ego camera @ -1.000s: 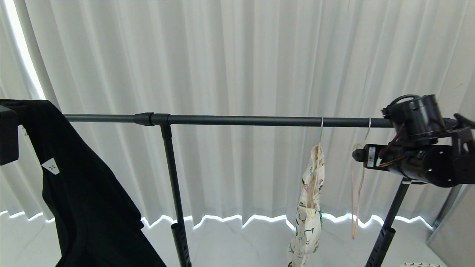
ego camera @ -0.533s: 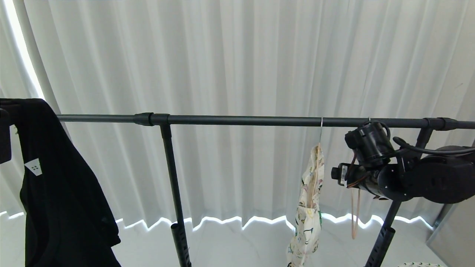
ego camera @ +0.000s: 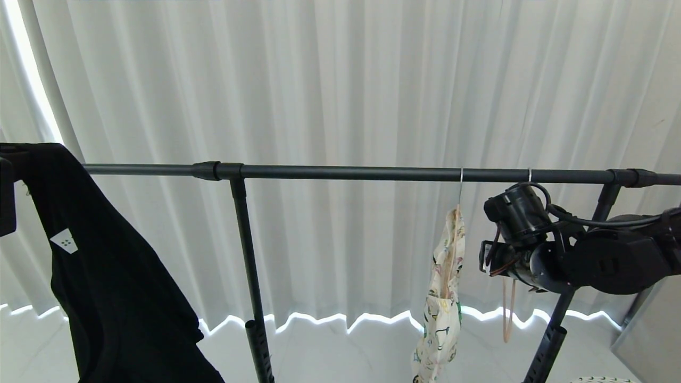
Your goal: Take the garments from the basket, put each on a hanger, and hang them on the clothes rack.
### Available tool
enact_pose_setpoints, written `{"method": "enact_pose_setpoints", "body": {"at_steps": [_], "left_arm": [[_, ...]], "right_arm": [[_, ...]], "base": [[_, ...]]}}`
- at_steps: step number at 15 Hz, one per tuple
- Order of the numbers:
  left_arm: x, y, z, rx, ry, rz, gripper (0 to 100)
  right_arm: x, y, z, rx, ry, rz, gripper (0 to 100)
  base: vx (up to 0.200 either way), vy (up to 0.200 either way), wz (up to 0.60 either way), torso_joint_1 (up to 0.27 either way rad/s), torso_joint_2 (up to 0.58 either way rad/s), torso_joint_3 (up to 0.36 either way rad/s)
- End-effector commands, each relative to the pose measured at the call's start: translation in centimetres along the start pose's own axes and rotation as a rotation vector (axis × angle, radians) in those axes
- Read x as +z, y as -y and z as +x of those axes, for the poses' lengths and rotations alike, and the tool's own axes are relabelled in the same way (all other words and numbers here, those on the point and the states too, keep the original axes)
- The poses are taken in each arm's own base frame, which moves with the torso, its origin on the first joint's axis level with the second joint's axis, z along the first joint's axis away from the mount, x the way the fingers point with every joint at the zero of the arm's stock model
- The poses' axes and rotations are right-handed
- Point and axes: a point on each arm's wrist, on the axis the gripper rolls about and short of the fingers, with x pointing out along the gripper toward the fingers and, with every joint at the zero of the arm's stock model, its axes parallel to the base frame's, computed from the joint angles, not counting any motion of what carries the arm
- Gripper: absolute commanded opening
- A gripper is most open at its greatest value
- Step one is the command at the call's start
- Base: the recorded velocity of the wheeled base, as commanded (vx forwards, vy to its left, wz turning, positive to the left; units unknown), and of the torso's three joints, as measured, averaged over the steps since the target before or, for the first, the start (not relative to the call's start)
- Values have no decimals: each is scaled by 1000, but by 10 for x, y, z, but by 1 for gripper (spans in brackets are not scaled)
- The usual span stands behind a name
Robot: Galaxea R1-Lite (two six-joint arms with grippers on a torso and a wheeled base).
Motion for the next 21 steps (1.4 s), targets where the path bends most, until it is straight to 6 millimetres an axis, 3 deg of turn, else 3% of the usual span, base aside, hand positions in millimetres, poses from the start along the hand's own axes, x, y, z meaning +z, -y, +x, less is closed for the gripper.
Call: {"method": "enact_pose_setpoints", "body": {"at_steps": [1, 8, 16, 21], "left_arm": [[0, 0, 1, 1, -1, 0, 0], [1, 0, 0, 1, 2, -1, 0], [1, -1, -2, 1, 10, -5, 0], [0, -1, -2, 0, 9, -3, 0]], "right_arm": [[0, 1, -1, -7, -8, -7, 0], [8, 10, -19, 12, 17, 17, 0], [2, 44, -56, 21, 79, 15, 0], [-6, 63, -73, 63, 160, -119, 0]], "base": [[0, 0, 0, 0, 0, 0], [0, 0, 0, 0, 0, 0], [0, 0, 0, 0, 0, 0], [0, 0, 0, 0, 0, 0]]}}
